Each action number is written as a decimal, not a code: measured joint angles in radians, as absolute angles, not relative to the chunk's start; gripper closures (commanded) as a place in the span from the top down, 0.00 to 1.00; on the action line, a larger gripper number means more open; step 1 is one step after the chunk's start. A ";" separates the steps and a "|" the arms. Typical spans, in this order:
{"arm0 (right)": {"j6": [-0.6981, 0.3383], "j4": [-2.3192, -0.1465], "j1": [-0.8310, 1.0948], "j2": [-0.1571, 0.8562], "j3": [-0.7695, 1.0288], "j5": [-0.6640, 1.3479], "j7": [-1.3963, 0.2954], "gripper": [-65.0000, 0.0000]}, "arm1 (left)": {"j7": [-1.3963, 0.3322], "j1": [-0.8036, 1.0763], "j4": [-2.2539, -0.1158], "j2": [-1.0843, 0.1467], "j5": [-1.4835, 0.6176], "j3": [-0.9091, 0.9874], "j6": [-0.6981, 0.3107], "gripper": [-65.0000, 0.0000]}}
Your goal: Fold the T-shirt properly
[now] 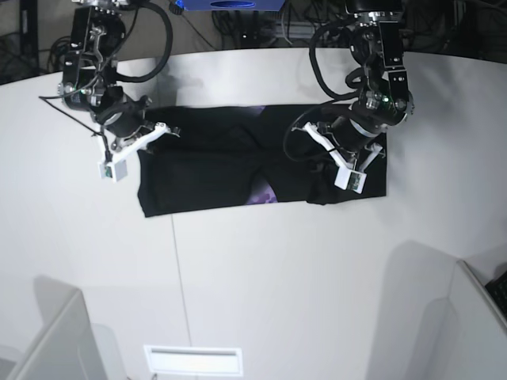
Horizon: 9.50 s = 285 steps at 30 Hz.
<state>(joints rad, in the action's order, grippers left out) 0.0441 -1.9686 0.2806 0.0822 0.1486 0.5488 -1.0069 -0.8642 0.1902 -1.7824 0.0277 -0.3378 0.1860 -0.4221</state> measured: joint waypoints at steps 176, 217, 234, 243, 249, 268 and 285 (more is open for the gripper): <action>0.437 -1.891 -0.062 0.108 -0.542 0.534 -0.744 0.00 | -0.648 0.250 -1.542 -0.281 -0.385 0.213 -0.437 0.00; 0.430 -1.693 -0.066 0.049 -0.787 0.542 -0.496 0.00 | -0.642 0.249 -1.562 -0.272 -0.388 0.124 -0.426 0.00; 0.423 -1.605 -0.133 0.006 -0.956 0.551 -0.496 0.00 | -0.643 0.270 -1.576 -0.271 -0.394 0.133 -0.430 0.00; 0.423 -1.524 -0.153 -0.001 -0.962 0.551 -0.490 0.00 | -0.700 0.339 -1.640 -0.269 -0.370 0.284 -0.441 0.00; 0.422 -1.482 -0.157 -0.032 -0.962 0.553 -0.506 0.00 | -0.728 0.441 -1.741 -0.269 -0.349 0.395 -0.467 0.00; 0.423 -1.486 -0.159 -0.073 -0.970 0.549 -0.561 0.51 | -0.723 0.571 -1.805 -0.255 -0.353 0.711 -0.555 0.00; 0.240 -1.596 -0.286 -0.075 -1.235 0.557 -0.622 0.49 | -0.723 0.566 -1.805 -0.255 -0.353 0.706 -0.558 0.00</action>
